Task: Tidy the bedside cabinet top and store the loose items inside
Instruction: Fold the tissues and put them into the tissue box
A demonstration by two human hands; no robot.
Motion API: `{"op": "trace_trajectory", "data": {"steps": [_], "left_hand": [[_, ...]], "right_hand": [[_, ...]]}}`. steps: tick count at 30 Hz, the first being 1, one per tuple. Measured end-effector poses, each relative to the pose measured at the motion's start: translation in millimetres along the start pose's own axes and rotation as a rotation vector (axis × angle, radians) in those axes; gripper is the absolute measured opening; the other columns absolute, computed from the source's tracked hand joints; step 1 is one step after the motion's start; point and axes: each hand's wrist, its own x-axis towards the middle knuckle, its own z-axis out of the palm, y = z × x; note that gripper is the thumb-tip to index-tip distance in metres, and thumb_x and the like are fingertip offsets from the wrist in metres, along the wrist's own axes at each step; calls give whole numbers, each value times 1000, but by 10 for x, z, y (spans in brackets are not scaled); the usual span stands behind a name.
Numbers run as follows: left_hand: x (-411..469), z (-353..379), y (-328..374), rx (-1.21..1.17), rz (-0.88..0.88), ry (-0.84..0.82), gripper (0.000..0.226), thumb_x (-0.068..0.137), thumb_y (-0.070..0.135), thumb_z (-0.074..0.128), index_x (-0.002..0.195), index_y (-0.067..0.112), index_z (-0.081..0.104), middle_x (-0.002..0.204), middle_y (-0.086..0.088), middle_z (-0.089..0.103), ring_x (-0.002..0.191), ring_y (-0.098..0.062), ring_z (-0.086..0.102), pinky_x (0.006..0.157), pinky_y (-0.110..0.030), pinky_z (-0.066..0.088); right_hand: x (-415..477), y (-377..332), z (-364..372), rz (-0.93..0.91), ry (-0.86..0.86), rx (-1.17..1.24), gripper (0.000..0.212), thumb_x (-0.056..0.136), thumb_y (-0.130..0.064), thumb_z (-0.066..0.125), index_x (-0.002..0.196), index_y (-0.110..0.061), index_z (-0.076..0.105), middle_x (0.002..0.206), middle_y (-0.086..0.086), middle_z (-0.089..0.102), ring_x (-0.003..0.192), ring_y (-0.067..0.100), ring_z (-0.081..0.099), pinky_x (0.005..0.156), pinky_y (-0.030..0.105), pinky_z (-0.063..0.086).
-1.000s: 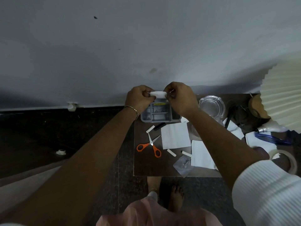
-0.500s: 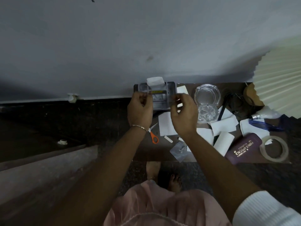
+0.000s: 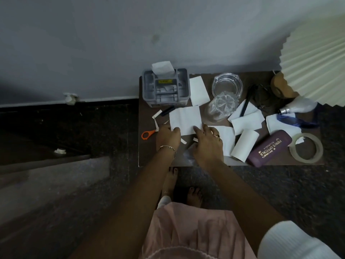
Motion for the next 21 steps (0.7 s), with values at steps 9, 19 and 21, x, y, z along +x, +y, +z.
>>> {"op": "trace_trajectory", "data": {"steps": [9,19,21], "left_hand": [[84,179,136,-50,-36,-51,27,75,21,63,52,7,55,57,-7,53,70,-30,59,64,-35,44],[131,174,135,-47,-19,-96,23,79,12,69,58,16,61,62,-1,56,72,-24,56,65,-29,43],[100,160,135,-88,1,-102,15,82,16,67,67,14,64,66,1,58,71,-19,56,67,-28,43]], "right_hand": [[74,15,37,-92,-2,-133,63,79,-29,59,140,-23,43,157,6,23,142,28,18,107,41,23],[83,-2,89,-72,377,409,36,80,-5,57,114,-10,66,114,6,67,106,23,58,90,27,41],[71,-6,77,-72,408,447,28,81,-8,60,108,-12,66,105,3,68,98,20,60,81,19,38]]}}
